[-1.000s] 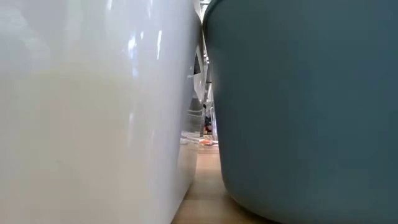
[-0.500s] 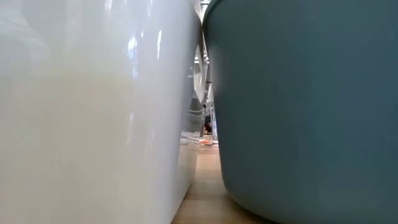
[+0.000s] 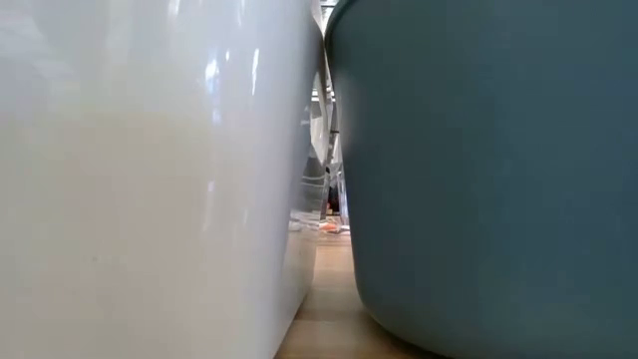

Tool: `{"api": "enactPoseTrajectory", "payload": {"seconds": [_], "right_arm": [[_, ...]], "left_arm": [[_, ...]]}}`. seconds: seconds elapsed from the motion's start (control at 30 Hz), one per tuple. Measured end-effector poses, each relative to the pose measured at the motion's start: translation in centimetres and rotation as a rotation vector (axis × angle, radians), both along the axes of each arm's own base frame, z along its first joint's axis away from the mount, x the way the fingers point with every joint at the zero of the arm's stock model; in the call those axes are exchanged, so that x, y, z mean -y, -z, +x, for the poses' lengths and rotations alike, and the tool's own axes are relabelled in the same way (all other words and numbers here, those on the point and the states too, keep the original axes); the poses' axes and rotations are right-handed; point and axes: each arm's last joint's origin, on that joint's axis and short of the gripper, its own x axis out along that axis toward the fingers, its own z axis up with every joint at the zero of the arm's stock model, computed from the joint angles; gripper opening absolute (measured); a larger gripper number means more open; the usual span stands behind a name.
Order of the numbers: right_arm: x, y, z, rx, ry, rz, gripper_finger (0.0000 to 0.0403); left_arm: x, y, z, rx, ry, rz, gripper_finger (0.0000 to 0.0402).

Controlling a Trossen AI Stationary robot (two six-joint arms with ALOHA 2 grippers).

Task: Pick & Place Toothbrushes
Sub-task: Put the blue toothbrush into the white bin

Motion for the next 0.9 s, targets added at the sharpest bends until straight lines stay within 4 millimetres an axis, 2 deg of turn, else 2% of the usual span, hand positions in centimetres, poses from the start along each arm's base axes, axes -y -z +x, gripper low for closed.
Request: {"api": "enactPoseTrajectory", "payload": {"seconds": [0.63,0.9], "right_arm": [[0.9,4.0,-0.7,-0.154,0.090,-0.014,0.0000],[1.2,4.2,-0.8,-0.168,0.099,-0.017,0.0000]], "left_arm": [[0.0,0.0,0.0,0.000,0.003,-0.001,0.0168],[0.0,0.0,0.0,0.001,0.001,-0.003,0.0168]]}}
